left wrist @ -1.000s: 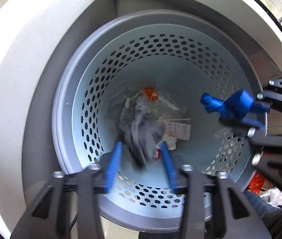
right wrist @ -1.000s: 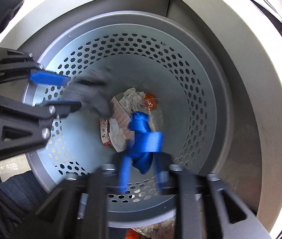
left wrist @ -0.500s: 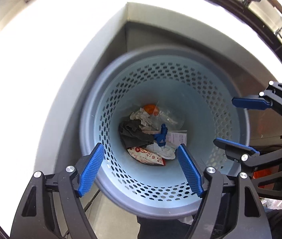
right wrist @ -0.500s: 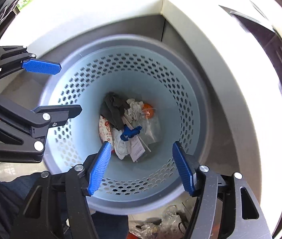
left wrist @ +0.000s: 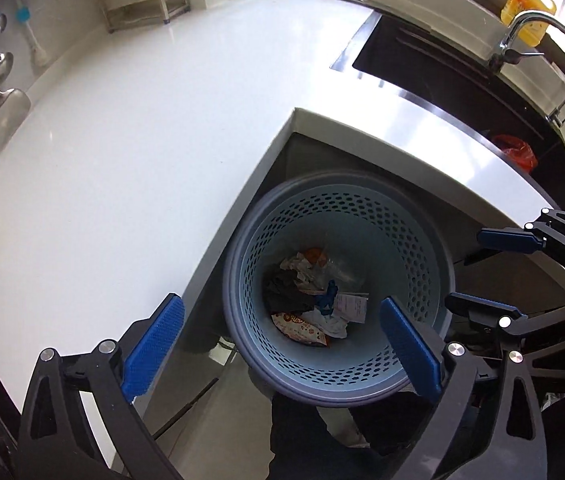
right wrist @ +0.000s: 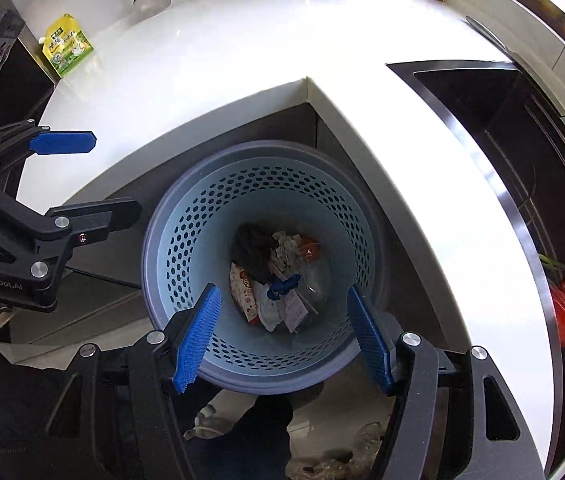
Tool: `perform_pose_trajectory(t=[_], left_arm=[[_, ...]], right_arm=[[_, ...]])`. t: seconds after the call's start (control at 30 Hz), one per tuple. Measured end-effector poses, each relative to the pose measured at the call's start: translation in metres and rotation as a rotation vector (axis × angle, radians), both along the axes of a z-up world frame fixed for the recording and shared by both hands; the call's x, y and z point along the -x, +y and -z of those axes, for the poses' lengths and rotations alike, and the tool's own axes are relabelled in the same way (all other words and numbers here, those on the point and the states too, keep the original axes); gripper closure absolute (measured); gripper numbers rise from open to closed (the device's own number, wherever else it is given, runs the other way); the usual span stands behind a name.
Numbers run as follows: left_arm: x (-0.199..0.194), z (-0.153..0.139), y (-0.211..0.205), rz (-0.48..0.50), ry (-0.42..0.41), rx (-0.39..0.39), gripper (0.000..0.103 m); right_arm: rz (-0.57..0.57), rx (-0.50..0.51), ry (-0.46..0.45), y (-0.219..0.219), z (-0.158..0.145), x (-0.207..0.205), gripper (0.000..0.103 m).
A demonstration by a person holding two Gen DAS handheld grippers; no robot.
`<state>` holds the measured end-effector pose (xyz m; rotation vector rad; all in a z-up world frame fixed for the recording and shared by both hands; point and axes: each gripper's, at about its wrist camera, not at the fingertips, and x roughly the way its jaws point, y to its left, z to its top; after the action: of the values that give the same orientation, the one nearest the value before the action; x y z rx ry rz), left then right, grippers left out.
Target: Collect trash
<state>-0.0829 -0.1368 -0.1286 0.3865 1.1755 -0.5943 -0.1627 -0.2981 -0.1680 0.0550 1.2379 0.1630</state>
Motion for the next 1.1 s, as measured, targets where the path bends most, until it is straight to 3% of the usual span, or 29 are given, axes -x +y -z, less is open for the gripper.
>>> perform_pose_trajectory(t=[0.37,1.1], left_arm=[[-0.001,-0.037,0.017,-0.07,-0.045,0.05,0.007],[0.002,-0.044,0.02,-0.083,-0.049,0.065,0.007]], right_arm=[[-0.007,0.003,-0.067,0.001,-0.043,0.012,0.037],[0.005,0.011,-0.082,-0.001,-0.046,0.012,0.037]])
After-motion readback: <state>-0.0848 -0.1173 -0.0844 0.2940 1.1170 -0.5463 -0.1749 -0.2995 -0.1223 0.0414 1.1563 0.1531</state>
